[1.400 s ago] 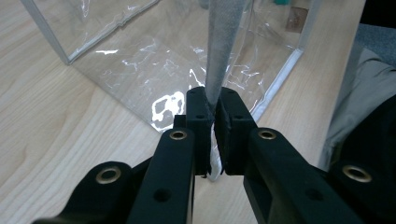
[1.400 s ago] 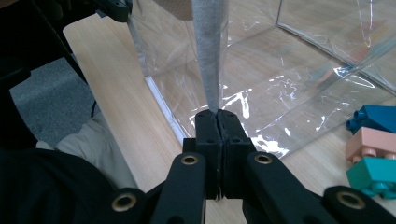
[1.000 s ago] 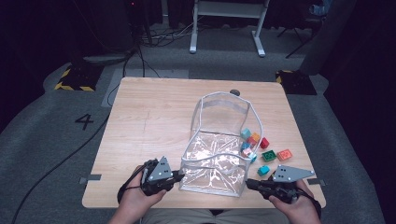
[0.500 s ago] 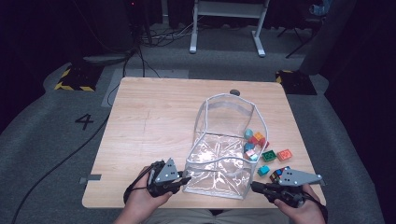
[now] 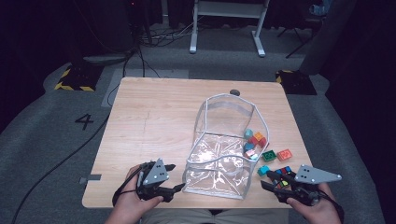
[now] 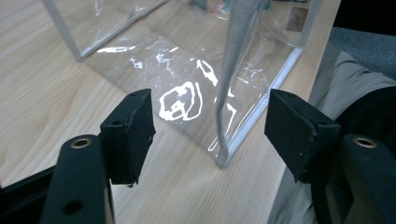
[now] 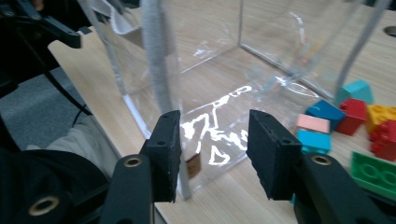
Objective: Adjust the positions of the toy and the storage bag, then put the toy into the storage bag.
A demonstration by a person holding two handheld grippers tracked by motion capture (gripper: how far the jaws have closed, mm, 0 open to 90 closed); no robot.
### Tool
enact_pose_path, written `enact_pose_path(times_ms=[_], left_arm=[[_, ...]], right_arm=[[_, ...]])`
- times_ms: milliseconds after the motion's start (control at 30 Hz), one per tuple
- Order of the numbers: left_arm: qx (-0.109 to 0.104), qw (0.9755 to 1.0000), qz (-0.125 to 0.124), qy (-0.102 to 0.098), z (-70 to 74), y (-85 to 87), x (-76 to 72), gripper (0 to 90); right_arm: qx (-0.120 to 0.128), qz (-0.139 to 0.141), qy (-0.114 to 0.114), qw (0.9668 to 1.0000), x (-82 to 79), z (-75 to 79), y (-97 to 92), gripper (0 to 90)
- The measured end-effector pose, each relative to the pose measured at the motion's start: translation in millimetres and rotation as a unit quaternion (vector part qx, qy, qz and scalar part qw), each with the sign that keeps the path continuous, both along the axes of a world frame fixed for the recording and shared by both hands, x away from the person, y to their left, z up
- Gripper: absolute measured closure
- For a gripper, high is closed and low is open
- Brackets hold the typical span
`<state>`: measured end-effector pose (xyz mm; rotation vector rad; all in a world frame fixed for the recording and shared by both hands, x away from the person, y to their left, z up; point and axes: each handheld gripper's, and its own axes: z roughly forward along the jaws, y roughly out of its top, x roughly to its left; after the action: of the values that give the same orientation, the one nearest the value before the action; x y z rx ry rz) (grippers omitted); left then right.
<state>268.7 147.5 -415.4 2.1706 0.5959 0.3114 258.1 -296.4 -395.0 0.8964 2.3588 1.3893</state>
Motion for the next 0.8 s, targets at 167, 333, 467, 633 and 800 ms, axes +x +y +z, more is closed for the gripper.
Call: enact_pose_path(times_ms=[167,333,467,633,800], left_arm=[[-0.001,0.9997,0.026,-0.001,2.0,19.5,-0.4,31.1],[0.005,0.9990,0.045,-0.002,0.7,33.9,1.2,30.5],[0.004,0.9974,0.073,0.000,-5.6,45.8,3.3,30.7],[0.006,0.9964,0.084,0.002,-13.6,53.7,7.8,30.7],[0.015,0.9951,0.097,0.001,-19.1,60.7,11.3,30.8]], right_arm=[[-0.001,-0.036,0.003,0.9994,4.4,2.3,-18.7,46.4],[-0.004,-0.067,0.006,0.9977,7.0,1.6,-33.7,42.8],[-0.018,-0.094,0.003,0.9954,7.8,-0.2,-45.2,40.1],[-0.047,-0.123,0.010,0.9912,8.5,-8.8,-57.4,37.9],[-0.065,-0.153,0.034,0.9856,13.6,-27.1,-64.0,35.4]])
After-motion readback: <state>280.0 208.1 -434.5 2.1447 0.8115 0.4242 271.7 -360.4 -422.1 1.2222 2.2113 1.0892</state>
